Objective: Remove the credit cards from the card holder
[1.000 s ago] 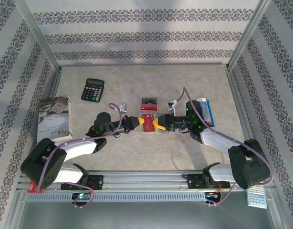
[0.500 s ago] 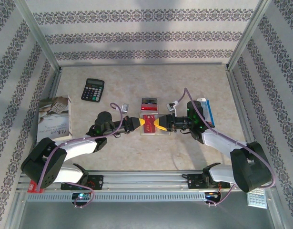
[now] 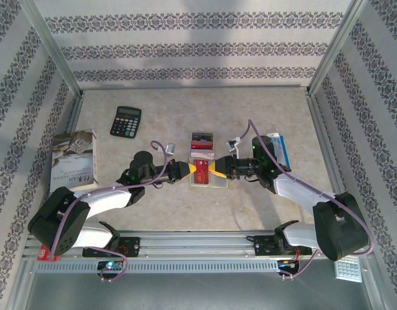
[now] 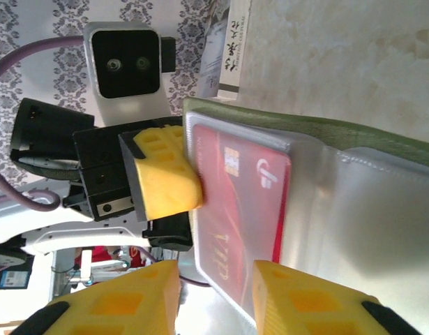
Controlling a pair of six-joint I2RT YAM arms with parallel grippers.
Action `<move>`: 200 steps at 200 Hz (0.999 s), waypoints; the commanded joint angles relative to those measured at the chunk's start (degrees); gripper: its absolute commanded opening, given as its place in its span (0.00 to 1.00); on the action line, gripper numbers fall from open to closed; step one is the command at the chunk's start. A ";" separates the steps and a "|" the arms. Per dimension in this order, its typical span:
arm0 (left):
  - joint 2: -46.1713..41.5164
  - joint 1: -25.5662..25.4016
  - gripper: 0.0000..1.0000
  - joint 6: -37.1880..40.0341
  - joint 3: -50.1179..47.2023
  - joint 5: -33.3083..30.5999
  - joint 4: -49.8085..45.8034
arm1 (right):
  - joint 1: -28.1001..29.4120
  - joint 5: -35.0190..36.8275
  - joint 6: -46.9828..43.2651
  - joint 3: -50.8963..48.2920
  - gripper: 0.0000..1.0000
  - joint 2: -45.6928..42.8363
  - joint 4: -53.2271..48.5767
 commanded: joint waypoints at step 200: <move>-1.05 -0.95 0.00 0.55 1.25 0.57 2.20 | 3.88 4.25 -3.53 3.18 0.42 2.81 -2.78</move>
